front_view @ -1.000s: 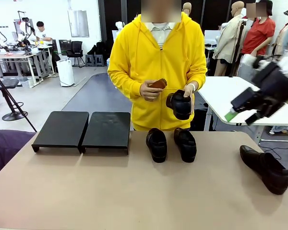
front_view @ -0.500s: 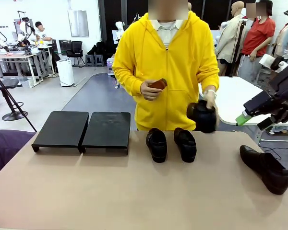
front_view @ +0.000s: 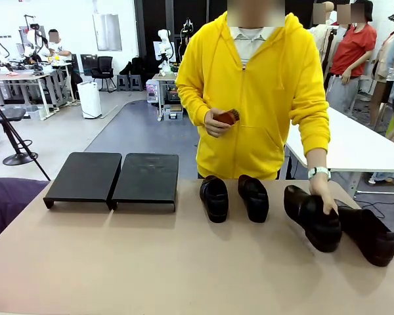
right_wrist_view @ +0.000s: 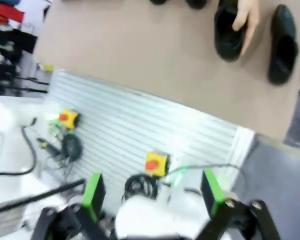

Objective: Organize the shoes by placing them on the stand.
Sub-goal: Pick up one Shoe and place it in the middle of the table.

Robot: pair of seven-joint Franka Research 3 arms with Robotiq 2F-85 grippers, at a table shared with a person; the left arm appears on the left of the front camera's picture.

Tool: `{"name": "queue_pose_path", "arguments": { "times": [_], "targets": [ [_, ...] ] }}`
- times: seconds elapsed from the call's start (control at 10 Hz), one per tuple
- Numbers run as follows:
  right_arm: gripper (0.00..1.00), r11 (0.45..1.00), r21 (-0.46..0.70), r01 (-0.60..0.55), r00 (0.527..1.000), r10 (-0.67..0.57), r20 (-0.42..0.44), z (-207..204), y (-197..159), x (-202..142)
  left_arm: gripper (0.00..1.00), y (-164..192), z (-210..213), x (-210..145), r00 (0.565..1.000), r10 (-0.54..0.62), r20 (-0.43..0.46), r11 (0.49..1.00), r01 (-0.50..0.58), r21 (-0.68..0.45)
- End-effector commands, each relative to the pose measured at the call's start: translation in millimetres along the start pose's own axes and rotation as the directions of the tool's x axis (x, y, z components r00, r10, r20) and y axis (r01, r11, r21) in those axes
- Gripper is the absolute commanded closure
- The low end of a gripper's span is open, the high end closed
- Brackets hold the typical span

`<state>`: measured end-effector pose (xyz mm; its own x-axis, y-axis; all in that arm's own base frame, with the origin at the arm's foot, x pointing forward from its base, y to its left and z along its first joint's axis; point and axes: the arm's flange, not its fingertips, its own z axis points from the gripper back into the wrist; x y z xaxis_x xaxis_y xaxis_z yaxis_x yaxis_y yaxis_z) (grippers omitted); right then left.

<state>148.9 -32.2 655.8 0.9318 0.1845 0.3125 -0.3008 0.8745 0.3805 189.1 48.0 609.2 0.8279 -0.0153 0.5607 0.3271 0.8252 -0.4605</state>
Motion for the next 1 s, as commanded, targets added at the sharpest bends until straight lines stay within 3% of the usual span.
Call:
{"name": "queue_pose_path", "arguments": {
  "times": [0.0, 0.2, 0.5, 0.6, 0.9],
  "targets": [
    [0.00, 0.999, 0.009, 0.054, 0.999, -0.054, 0.009, 8, 3, -12, 0.00, 0, 2, 1, 1.000, -0.009, 0.003, 1.000, 0.009, -0.021],
    [0.00, 0.998, 0.016, 0.065, 0.998, -0.065, 0.008, 0, -2, -17, 0.00, 0, 2, 1, 1.000, -0.009, 0.003, 1.000, 0.009, -0.021],
    [0.00, 0.999, 0.037, 0.013, 0.999, -0.015, 0.042, -10, -7, 8, 0.00, 0, 2, 1, 1.000, -0.009, 0.003, 1.000, 0.009, -0.021],
    [0.00, 0.998, 0.024, 0.058, 0.997, -0.059, 0.052, -20, -7, 31, 0.00, 0, 2, 1, 1.000, -0.009, 0.003, 1.000, 0.009, -0.021],
    [0.00, 0.998, -0.019, 0.061, 0.998, -0.061, 0.005, -88, 8, 158, 0.00, 0, 2, 1, 1.000, -0.009, 0.003, 1.000, 0.009, -0.021]
  ]
}}
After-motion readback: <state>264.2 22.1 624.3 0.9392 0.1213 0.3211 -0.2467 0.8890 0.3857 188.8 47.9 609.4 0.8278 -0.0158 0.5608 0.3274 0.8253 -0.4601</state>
